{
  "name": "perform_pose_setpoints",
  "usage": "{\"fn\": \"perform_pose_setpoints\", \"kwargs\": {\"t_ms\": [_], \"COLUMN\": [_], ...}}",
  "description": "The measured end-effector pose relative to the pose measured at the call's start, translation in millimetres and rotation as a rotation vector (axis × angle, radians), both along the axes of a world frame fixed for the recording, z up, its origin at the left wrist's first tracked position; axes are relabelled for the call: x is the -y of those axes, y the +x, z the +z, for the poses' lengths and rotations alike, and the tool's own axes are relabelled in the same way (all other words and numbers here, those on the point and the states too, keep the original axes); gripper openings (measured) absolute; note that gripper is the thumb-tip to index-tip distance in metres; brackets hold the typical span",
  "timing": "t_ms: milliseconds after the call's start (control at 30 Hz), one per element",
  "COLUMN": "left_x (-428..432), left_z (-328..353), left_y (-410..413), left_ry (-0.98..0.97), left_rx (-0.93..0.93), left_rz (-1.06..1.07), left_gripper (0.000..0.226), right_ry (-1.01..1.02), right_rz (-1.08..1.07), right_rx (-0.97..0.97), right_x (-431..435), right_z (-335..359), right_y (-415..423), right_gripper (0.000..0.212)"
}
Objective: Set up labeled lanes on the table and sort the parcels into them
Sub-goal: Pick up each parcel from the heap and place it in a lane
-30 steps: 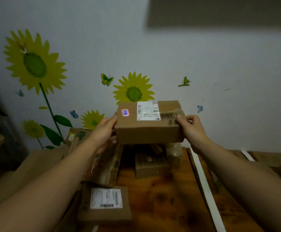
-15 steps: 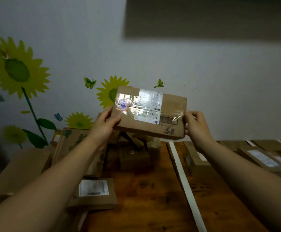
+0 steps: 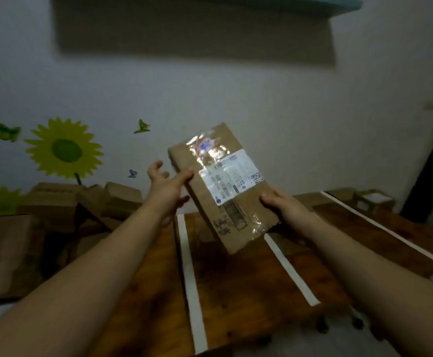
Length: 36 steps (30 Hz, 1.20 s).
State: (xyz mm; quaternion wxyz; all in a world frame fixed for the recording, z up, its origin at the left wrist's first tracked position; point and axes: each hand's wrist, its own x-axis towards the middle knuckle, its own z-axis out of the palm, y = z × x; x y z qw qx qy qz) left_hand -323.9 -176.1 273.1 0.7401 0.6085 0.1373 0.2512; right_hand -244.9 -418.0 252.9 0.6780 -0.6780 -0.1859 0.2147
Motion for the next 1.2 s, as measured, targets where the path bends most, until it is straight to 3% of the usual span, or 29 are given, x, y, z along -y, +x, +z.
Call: {"fn": "perform_pose_setpoints", "kwargs": {"t_ms": [100,167,300,467,667,800,933,1133,1200], "left_x": [83.5,116.8,143.0,182.4,199.1,213.6,242.2,295.6,320.9], "left_z": [-10.0,-15.0,-19.6,-28.5,-30.0,-31.9,-45.5,-49.9,-53.4], "left_y": [25.3,36.4,55.5,88.9,142.4,195.6,246.5,304.7,319.1], "left_ry": [0.144,0.204,0.237,0.147,0.156,0.028,0.071,0.184,0.221], "left_rx": [-0.171,-0.213,-0.297,-0.3,-0.251,-0.104,-0.064,0.122,0.14], "left_rz": [-0.41,-0.519,-0.689,-0.544,-0.527,-0.307,-0.516,-0.68,-0.713], "left_gripper": [0.087,0.094,0.065,0.035,0.048,0.058,0.077,0.084,0.082], "right_ry": [0.104,0.05,0.119,0.33,0.407,0.401,0.393,0.209,0.198], "right_rz": [-0.111,-0.162,-0.254,-0.413,-0.565,-0.527,-0.617,-0.818,-0.85], "right_rx": [-0.037,-0.003,0.012,-0.049,-0.072,-0.044,0.014,0.084,0.082], "right_x": [45.8,76.8,138.9,181.2,215.1,237.3,253.2,323.6,345.9], "right_z": [-5.6,-8.2,-9.7,-27.1,-39.5,-41.2,-42.2,-52.6,-57.5], "right_y": [15.8,26.8,53.8,75.0,110.9,138.3,164.8,201.7,208.6], "right_gripper": [0.027,0.031,0.045,0.05,0.069,0.04,0.016,0.037,0.031]}}
